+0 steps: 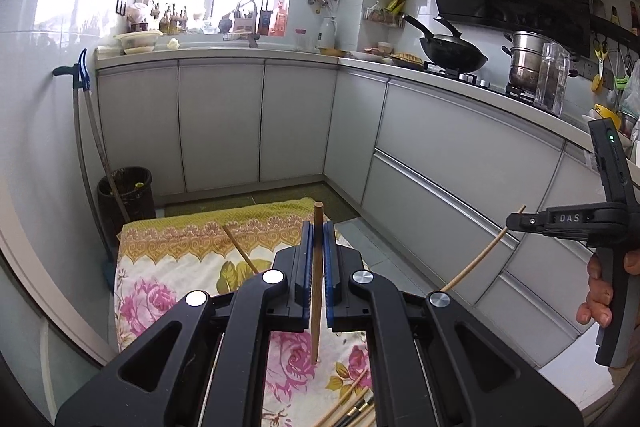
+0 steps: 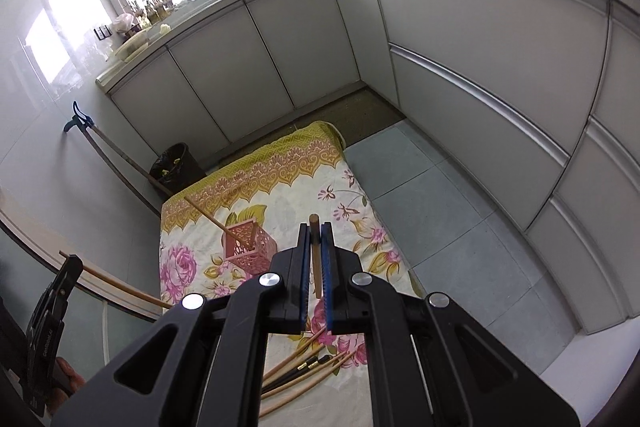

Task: Organize utensils
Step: 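Carry both held chopsticks upright toward the pink pen holder, then lower the left gripper's chopstick into the pink holder and open the left gripper, then lower the right gripper's chopstick into the pink holder and open the right gripper, then move both open grippers back over the chopstick pile, then grasp a bamboo chopstick with the left gripper and lift it upright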

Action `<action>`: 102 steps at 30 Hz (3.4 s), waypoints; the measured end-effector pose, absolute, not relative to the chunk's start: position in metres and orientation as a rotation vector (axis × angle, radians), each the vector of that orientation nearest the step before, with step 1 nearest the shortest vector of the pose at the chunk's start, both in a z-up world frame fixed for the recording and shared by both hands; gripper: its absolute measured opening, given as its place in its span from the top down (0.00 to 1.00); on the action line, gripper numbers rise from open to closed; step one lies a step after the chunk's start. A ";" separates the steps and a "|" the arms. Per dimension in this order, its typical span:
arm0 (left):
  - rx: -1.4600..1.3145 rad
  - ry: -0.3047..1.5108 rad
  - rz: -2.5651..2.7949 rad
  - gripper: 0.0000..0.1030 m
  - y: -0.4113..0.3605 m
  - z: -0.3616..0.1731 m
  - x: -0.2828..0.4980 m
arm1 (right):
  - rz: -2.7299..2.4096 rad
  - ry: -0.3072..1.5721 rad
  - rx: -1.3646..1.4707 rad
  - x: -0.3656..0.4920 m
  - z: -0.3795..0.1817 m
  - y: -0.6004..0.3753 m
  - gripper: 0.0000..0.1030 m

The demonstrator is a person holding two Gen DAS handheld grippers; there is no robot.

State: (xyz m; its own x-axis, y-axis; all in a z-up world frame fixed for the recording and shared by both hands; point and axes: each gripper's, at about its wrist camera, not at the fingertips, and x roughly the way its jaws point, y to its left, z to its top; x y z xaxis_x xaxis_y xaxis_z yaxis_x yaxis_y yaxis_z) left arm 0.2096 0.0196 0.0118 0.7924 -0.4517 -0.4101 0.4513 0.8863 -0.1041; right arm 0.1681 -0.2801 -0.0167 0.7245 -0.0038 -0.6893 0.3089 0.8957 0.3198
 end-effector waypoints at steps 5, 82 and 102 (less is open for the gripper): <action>-0.007 0.387 -0.418 0.96 0.012 0.027 0.243 | -0.182 0.728 0.419 0.181 -0.005 -0.288 0.95; 0.151 0.800 -0.518 0.07 0.038 -0.132 0.203 | -0.093 0.721 0.534 0.129 -0.130 -0.274 0.06; 0.683 1.376 -0.694 0.36 -0.153 -0.292 0.268 | -0.144 1.161 0.825 0.071 -0.293 -0.313 0.06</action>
State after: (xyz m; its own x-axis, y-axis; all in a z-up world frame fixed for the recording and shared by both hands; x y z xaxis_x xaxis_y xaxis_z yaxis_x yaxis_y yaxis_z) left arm 0.2677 -0.1533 -0.2920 0.0686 -0.0405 -0.9968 0.7780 0.6277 0.0280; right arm 0.0713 -0.3133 -0.2934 0.4252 0.3025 -0.8531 0.5023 0.7051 0.5004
